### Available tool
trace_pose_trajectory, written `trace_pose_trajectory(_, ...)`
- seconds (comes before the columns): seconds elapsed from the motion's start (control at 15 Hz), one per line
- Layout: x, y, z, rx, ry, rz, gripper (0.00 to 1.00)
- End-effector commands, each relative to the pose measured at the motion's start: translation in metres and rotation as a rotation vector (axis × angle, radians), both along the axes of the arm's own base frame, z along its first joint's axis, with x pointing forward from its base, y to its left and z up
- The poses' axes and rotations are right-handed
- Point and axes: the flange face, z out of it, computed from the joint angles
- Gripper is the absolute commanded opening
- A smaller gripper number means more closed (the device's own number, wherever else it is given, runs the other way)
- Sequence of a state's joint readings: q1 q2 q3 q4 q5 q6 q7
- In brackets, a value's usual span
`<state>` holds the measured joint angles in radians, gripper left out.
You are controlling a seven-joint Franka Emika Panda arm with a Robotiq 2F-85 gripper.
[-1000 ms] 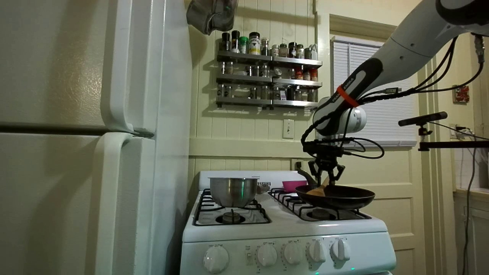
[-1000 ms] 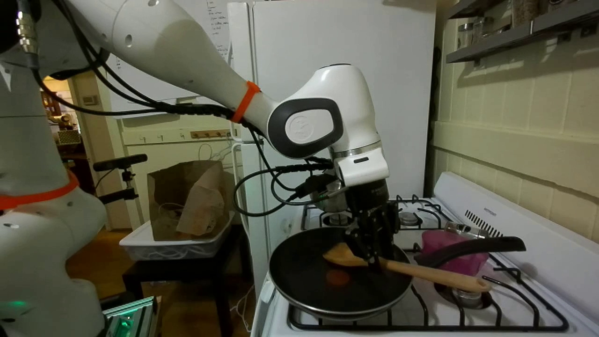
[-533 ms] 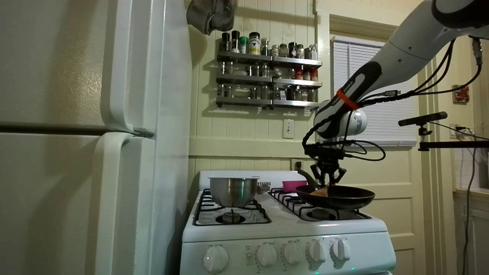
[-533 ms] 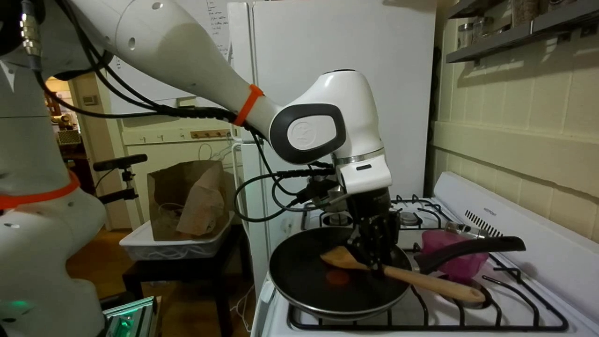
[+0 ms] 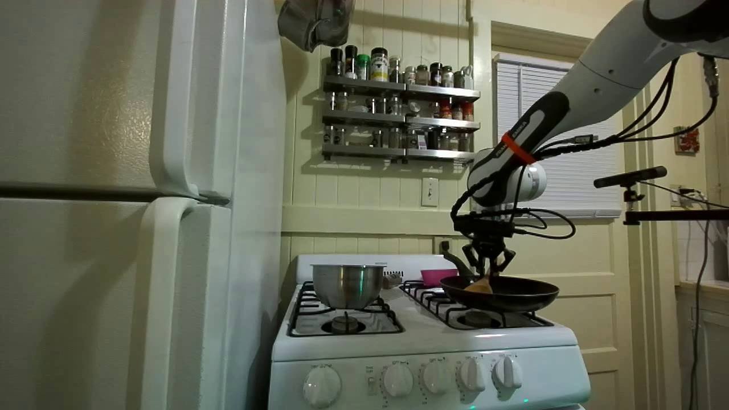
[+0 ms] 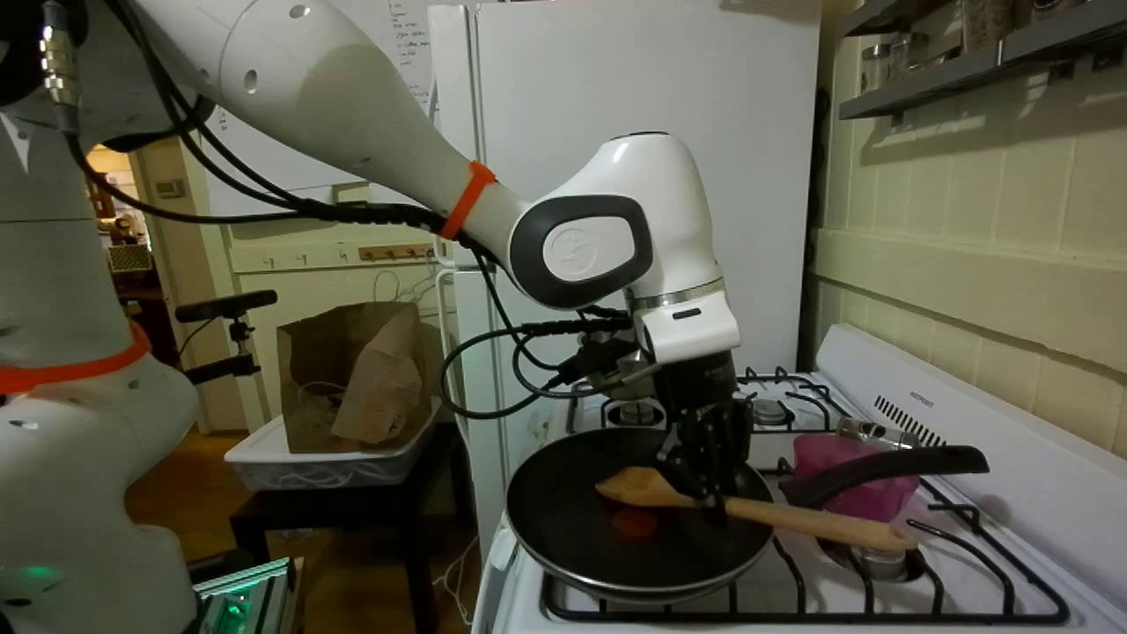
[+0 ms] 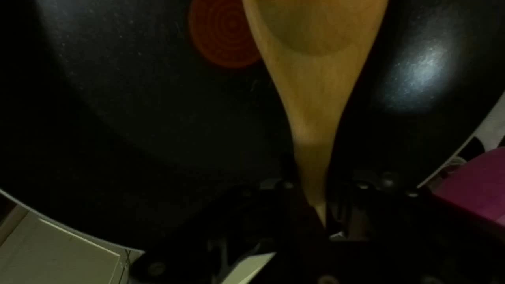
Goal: Remove the wooden spoon from the pan
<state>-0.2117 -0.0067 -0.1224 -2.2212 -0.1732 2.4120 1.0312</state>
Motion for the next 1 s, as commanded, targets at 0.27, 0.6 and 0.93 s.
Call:
trace_pose_trajectory(0.27,0.013,0.040,0.118,-0.124,-0.100,0.237,0.05)
trace_pose_trajectory(0.6,0.054,0.063,0.168,-0.070,-0.178,0.541,0.05)
trace_pose_trajectory(0.93,0.093,0.110,0.144,0.045,-0.113,0.780,0.05)
